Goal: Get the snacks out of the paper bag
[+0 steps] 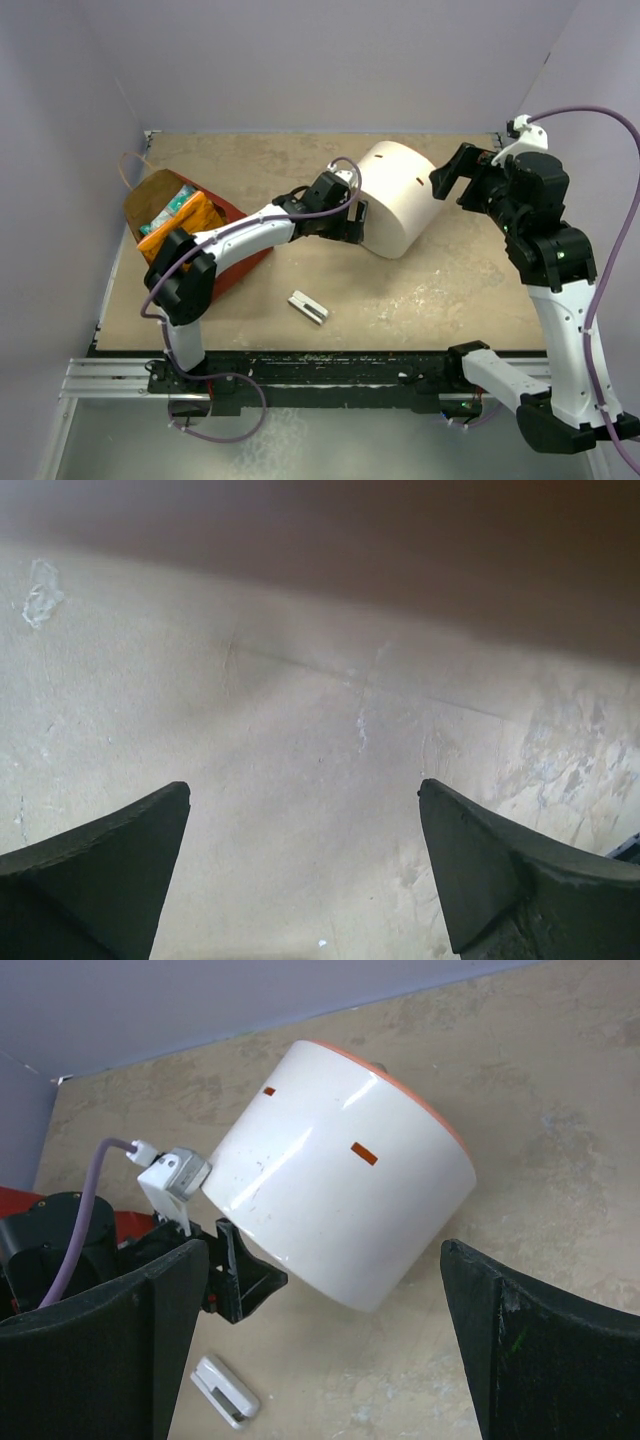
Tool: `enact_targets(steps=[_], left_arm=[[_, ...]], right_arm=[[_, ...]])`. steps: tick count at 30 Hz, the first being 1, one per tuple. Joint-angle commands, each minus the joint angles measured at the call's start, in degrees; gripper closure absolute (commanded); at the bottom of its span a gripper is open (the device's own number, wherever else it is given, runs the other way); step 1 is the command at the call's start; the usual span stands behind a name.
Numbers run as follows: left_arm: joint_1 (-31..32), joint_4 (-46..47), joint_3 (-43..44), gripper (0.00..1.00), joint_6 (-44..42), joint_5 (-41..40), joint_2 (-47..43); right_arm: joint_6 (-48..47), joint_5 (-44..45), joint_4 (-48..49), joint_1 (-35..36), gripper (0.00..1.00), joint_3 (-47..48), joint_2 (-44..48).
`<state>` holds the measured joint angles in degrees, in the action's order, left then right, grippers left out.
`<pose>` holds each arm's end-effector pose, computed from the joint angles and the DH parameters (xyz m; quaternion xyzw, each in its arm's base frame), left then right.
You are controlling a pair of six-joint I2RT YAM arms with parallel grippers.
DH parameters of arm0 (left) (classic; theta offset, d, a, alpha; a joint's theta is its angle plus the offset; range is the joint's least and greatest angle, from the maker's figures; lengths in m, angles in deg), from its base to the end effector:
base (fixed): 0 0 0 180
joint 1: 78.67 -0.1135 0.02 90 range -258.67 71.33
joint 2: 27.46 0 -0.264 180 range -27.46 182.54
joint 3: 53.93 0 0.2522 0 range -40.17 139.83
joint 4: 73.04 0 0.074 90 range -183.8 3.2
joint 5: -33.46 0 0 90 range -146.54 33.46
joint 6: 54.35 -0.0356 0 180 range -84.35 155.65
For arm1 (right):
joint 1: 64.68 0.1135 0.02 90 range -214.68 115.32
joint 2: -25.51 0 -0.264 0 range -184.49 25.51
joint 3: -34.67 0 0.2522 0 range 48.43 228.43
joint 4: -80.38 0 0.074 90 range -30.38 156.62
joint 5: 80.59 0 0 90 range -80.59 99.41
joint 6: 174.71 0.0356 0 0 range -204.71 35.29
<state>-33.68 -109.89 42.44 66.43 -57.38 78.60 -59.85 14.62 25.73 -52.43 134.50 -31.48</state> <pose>0.2953 -0.2945 0.2452 0.1122 0.9221 -0.2220 0.2964 0.1651 0.0325 0.4840 0.1136 0.7675 0.1670 0.6084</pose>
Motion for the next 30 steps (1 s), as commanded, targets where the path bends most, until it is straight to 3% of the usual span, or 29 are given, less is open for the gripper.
enact_targets(steps=[1,7,12,16,21,26,30], left_arm=[[-0.44,-1.07,-1.91,0.01,-1.87,1.39,-5.78],[-0.45,-10.59,-15.66,0.01,-1.56,6.25,-22.8],[-0.11,-23.31,-21.15,0.01,0.24,7.52,-35.21],[0.18,-21.66,-29.98,0.01,7.54,11.42,-41.44],[2.85,-15.22,-36.63,0.01,14.53,13.1,-40.53],[9.04,-10.97,-37.43,0.01,14.74,6.86,-33.79],[9.41,-7.89,-36.21,0.01,13.71,6.45,-26.62]], right_arm=[[-0.78,0.97,0.89,0.14,0.0,1.28,-0.15],[-0.7,0.88,2.78,0.14,0.0,-1.02,0.82],[-0.11,0.19,3.87,0.14,0.0,-2.19,0.27],[0.8,-0.88,5.3,0.14,0.0,-3.38,-0.24],[2.14,-3.44,5.65,0.14,0.0,-3.17,-1.1],[2.56,-4.23,5.24,0.14,0.0,-3.53,-1.11],[3.04,-4.52,4.93,0.14,0.0,-3.03,-0.86]])
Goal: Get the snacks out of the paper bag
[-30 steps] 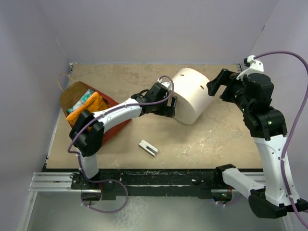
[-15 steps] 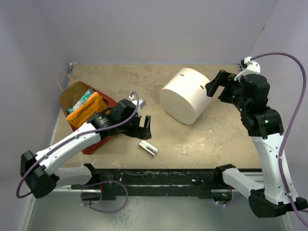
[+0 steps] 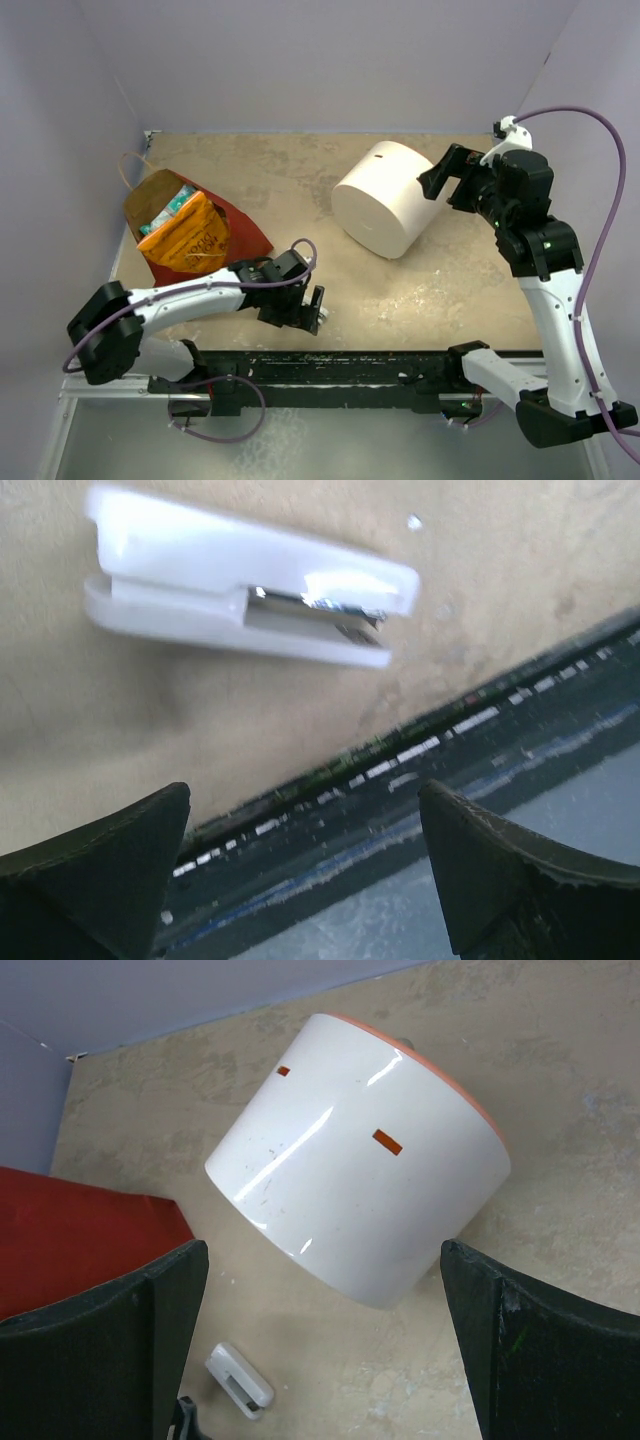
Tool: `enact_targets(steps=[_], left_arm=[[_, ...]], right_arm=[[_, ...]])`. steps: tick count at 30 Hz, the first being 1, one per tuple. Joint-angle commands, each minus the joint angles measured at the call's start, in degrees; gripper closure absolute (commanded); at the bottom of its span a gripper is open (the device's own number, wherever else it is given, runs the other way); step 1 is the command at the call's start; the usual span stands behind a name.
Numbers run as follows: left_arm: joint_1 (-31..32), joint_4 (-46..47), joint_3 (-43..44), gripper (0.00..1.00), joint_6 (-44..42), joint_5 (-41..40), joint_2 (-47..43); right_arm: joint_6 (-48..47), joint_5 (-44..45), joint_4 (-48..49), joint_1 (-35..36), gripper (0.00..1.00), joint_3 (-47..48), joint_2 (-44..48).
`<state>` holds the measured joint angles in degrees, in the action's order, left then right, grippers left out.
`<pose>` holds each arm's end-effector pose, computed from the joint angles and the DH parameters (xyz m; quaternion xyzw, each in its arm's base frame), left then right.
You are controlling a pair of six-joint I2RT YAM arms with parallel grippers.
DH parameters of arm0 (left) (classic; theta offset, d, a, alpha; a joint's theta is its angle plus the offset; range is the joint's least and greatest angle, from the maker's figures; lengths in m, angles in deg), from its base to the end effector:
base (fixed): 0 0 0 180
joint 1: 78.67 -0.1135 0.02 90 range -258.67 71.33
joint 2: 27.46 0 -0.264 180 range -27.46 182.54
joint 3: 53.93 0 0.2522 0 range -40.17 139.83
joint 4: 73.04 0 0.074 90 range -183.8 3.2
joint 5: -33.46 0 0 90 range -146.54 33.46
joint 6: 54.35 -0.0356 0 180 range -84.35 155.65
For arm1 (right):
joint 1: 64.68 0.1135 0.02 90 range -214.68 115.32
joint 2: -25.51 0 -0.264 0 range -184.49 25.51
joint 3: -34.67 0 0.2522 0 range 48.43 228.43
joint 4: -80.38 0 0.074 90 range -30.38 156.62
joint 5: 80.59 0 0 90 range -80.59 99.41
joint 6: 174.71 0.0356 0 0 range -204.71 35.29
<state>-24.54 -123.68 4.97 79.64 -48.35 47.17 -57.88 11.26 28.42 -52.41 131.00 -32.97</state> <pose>0.1345 -0.1947 0.1996 0.1008 0.9712 -0.2001 0.0810 0.1834 0.0387 0.4666 0.1098 0.7809 0.1937 0.5836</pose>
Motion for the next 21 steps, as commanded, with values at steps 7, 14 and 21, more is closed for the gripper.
enact_targets(steps=[7,14,21], left_arm=[[0.17,9.76,9.99,0.01,-6.39,-7.82,15.98],[0.17,13.69,28.03,0.01,-12.81,-5.75,31.24],[0.18,19.86,32.33,0.01,-16.82,-0.33,32.54]], right_arm=[[1.12,-0.68,1.43,0.12,0.0,0.2,1.82],[0.94,0.02,-0.27,0.12,0.0,0.56,3.2],[0.86,1.1,-1.16,0.12,0.0,1.37,3.77]])
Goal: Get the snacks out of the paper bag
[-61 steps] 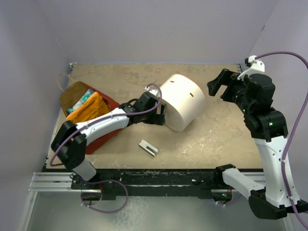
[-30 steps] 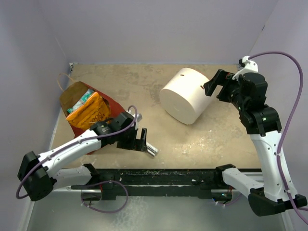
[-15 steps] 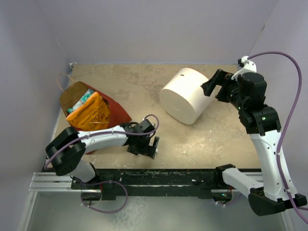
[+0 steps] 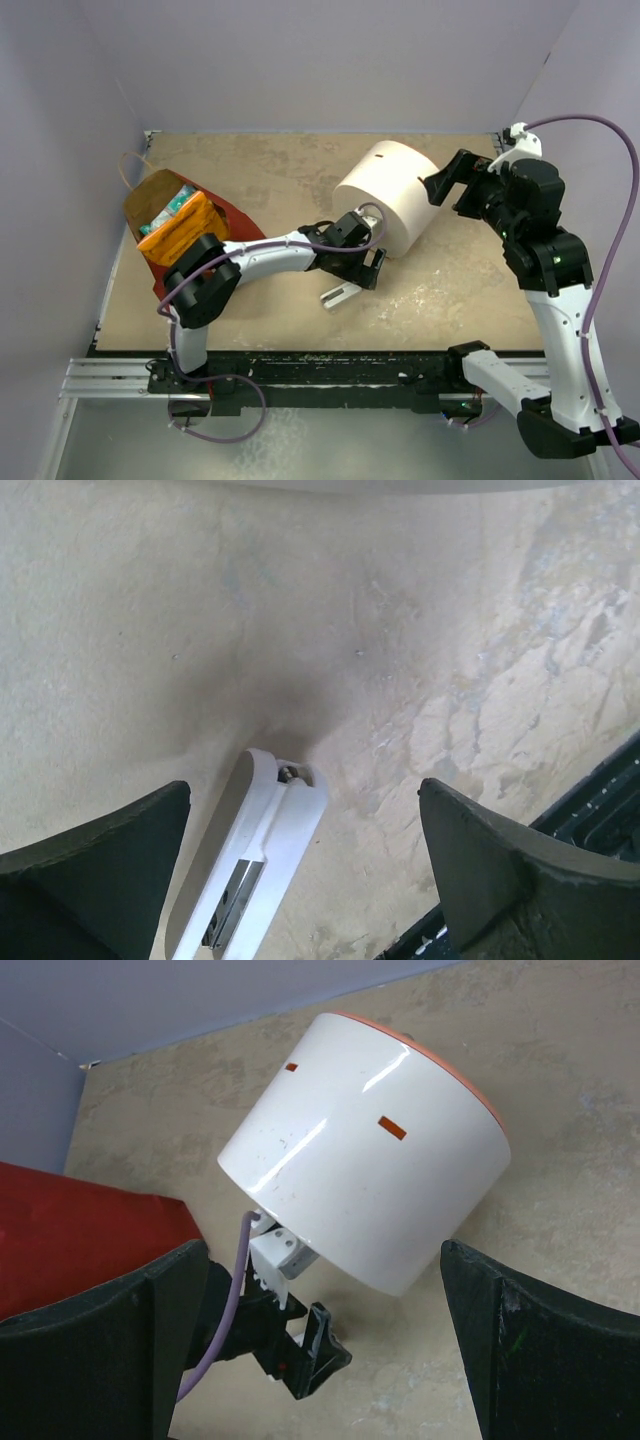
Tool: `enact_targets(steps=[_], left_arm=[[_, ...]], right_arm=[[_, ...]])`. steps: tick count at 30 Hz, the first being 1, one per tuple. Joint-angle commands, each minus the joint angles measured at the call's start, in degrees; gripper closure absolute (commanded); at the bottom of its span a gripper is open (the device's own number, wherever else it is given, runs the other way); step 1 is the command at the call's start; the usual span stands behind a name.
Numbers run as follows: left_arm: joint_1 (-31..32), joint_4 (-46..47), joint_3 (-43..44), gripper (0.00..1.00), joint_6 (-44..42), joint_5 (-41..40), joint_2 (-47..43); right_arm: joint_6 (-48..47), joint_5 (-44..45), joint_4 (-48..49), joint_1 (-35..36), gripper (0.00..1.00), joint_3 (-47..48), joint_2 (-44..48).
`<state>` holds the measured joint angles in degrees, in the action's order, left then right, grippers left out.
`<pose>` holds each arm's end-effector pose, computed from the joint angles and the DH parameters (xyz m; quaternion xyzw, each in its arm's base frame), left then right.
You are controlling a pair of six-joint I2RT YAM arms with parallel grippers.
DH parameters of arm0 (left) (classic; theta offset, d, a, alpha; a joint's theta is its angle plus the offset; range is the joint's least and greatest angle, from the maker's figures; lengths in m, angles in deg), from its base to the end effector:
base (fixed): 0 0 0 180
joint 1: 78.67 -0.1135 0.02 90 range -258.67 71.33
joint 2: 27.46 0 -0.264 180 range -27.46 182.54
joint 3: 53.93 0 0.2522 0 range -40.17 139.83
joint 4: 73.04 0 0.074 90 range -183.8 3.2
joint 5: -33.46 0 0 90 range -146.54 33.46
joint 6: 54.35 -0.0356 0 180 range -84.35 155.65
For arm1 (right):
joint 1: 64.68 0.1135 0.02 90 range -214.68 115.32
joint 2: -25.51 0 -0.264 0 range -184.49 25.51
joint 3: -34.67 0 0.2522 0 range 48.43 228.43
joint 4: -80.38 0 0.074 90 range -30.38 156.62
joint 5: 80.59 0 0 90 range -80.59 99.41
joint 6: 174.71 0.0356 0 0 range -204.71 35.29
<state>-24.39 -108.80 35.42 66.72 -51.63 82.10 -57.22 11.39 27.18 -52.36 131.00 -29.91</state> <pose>0.2347 -0.3317 0.1844 0.2045 0.9333 -0.2283 0.1872 0.1642 0.0346 0.4727 0.1135 0.7704 0.2009 0.5944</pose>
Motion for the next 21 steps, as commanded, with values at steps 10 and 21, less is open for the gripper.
enact_targets(steps=[10,21], left_arm=[[-0.37,-7.56,-9.1,0.01,-2.14,-1.3,-29.14],[-14.11,-37.87,16.32,0.01,-4.86,-5.81,-38.06]], right_arm=[[0.63,1.23,1.79,0.08,0.0,-1.56,1.0],[1.07,-1.74,4.05,0.08,0.0,-1.86,-1.82]])
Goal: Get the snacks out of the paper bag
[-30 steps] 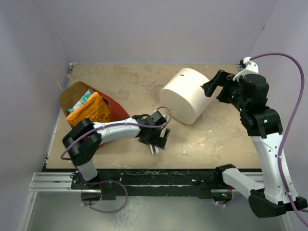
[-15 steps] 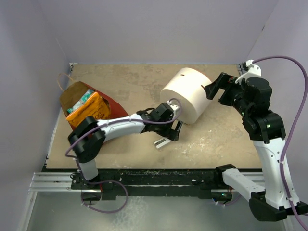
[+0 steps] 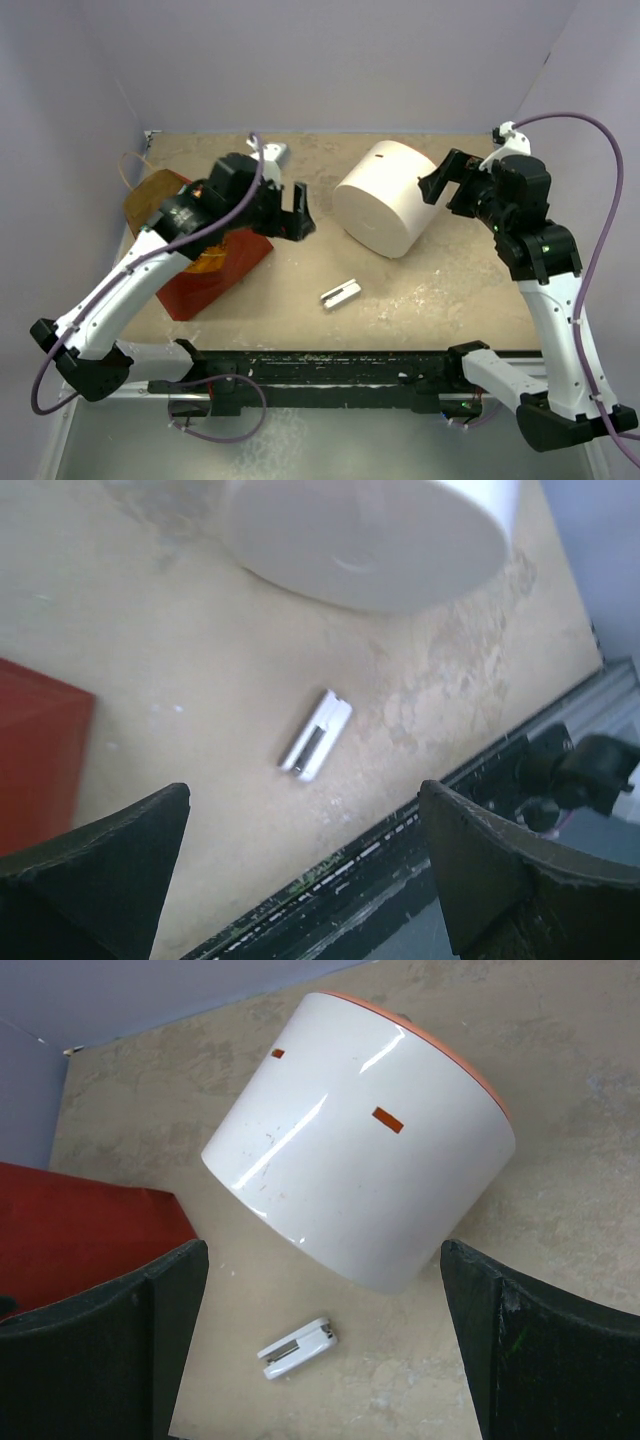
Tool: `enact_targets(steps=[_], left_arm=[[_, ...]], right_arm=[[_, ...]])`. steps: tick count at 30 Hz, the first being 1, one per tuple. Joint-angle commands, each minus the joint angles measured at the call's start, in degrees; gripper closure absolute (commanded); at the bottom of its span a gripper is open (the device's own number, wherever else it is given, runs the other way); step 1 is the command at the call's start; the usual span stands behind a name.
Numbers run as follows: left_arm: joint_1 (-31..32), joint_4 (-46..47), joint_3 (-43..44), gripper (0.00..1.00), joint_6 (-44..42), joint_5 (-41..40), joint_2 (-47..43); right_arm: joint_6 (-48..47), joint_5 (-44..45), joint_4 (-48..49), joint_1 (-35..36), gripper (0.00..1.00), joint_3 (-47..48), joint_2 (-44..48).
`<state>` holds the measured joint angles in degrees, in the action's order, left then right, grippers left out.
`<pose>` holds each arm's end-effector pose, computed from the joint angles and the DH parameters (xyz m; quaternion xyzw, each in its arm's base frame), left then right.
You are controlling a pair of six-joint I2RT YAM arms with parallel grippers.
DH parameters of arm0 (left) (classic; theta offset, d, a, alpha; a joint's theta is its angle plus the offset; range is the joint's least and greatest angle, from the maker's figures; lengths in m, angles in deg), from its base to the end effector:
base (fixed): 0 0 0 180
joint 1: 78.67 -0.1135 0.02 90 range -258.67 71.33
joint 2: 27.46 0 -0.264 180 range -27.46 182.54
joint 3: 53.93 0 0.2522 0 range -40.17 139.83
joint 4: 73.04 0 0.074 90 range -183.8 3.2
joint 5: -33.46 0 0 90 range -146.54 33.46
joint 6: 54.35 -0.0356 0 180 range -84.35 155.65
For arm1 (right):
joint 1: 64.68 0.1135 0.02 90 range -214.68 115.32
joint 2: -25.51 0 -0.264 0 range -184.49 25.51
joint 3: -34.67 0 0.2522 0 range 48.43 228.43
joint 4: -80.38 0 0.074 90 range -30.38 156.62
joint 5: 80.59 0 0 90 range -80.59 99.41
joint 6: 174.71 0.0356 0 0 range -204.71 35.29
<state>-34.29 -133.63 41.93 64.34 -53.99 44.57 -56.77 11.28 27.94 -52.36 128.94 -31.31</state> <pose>0.1826 -0.1809 0.4009 0.1319 0.8841 -0.2827 0.3481 0.1777 0.0376 0.4595 0.1176 0.7845 0.1973 0.5760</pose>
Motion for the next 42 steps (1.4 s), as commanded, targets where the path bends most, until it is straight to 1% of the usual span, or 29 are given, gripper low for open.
enact_targets(steps=[1,3,4,6,8,10,12,14,17,23,25,33,37,42], left_arm=[[-4.58,-15.26,12.8,0.01,-3.53,-3.93,0.34],[-4.98,-22.23,19.69,0.01,-3.9,-6.52,3.19],[-5.12,-25.99,22.73,0.01,-3.44,-8.24,4.75],[-5.1,-31.91,27.17,0.01,-1.83,-11.59,6.46],[-5.2,-33.5,27.88,0.01,-1.2,-13.25,5.22],[-5.24,-34.0,26.78,0.01,-2.09,-15.1,3.07],[-5.46,-36.97,27.5,0.01,-2.52,-17.32,2.3],[-5.54,-40.96,28.89,0.01,-1.02,-17.93,2.5],[-5.57,-41.85,27.54,0.01,1.7,-14.79,-1.16],[-5.59,-41.88,20.15,0.01,9.53,-13.83,-10.96],[-5.58,-41.86,18.14,0.01,10.18,-13.2,-11.67],[-5.55,-41.85,15.51,0.01,8.73,-15.17,-9.43],[-5.59,-41.94,14.46,0.01,9.31,-19.33,-9.58],[-5.63,-41.84,8.39,0.01,17.0,-26.81,-10.99]], right_arm=[[0.62,-2.15,3.42,0.08,0.0,0.11,-0.55],[-1.07,-2.61,3.95,0.12,0.0,0.13,-0.93],[-2.82,-5.13,4.98,0.2,0.0,0.1,-1.13],[-3.4,-9.78,6.42,0.39,0.0,-0.49,-1.27],[-3.6,-13.18,7.94,0.92,0.01,-1.3,-1.34],[-3.83,-15.64,8.57,1.25,0.0,-1.69,-1.85],[-4.24,-16.31,8.47,1.43,0.0,-1.71,-2.78],[-4.67,-16.48,8.34,1.48,0.0,-1.28,-3.81],[-5.31,-16.68,8.86,1.95,0.0,-0.38,-4.77],[-5.37,-16.72,9.39,2.57,0.0,0.35,-6.24],[-5.31,-16.81,9.42,2.91,0.0,0.35,-6.46],[-5.1,-15.74,9.23,3.51,0.0,-0.35,-5.88],[-4.87,-15.32,9.1,3.5,0.0,-0.87,-5.62],[-4.83,-14.27,8.92,3.51,0.0,-1.0,-5.41]])
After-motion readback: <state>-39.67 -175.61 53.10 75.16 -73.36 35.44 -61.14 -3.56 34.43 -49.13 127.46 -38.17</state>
